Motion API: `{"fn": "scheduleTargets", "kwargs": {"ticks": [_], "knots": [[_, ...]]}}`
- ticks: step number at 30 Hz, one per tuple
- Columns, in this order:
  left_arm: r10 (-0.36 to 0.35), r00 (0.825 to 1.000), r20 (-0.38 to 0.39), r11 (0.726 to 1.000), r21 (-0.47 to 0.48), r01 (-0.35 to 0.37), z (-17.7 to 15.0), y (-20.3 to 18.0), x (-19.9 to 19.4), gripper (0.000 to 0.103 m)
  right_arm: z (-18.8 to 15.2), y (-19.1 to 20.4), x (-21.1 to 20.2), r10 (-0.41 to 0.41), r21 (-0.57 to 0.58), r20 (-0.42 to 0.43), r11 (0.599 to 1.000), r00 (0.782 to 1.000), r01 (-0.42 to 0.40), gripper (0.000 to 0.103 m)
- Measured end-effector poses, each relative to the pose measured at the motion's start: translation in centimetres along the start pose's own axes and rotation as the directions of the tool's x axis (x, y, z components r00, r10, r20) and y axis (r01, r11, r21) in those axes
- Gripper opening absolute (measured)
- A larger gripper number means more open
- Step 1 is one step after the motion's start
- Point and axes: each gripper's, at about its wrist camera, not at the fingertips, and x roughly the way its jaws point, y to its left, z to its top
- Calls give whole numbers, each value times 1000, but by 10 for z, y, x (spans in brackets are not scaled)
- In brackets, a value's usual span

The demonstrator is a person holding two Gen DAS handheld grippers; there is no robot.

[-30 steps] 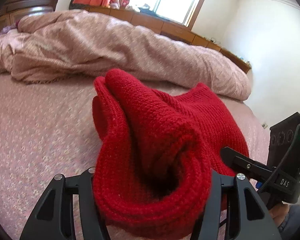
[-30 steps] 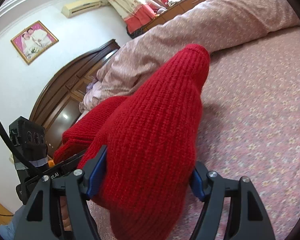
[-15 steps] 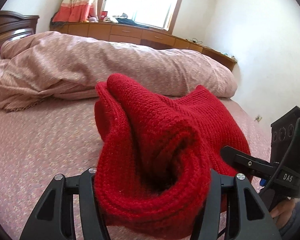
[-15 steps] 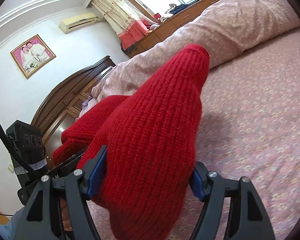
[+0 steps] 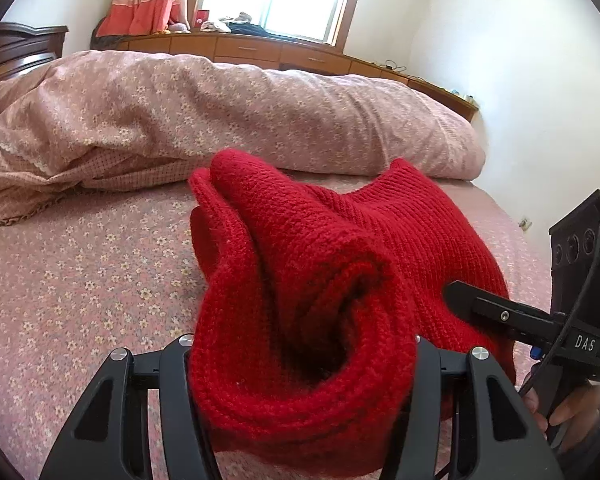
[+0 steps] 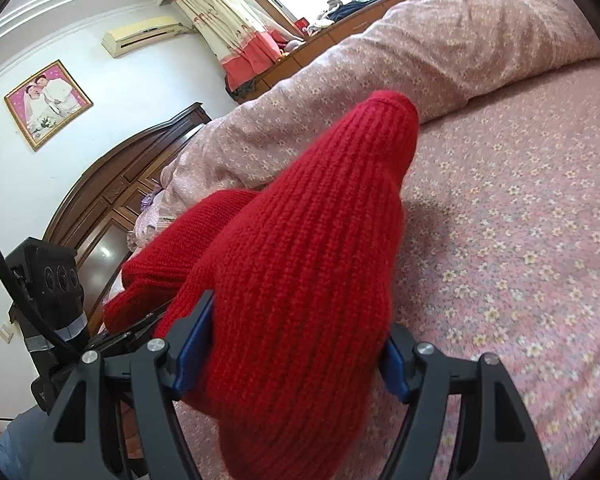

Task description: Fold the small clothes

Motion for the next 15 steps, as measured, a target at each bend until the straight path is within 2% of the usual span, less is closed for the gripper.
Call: {"fn": "scheduleTargets", "kwargs": {"ticks": [9, 12, 14, 15], "knots": [[-34, 999, 36, 999, 4, 33, 8, 5, 33, 47, 8, -15, 14, -23, -34, 36, 999, 999, 24, 74], [-41, 997, 65, 999, -21, 42, 1, 4, 52, 47, 11, -29, 19, -38, -30, 33, 999, 999, 39, 74], [-7, 992, 124, 1000, -9, 8, -9, 3, 61, 48, 12, -42, 26, -53, -24, 17, 998, 998, 53, 75], [-12, 991, 130, 1000, -15, 14, -11, 4, 61, 48, 11, -49, 30, -43, -10, 13, 999, 999, 43, 75]]}}
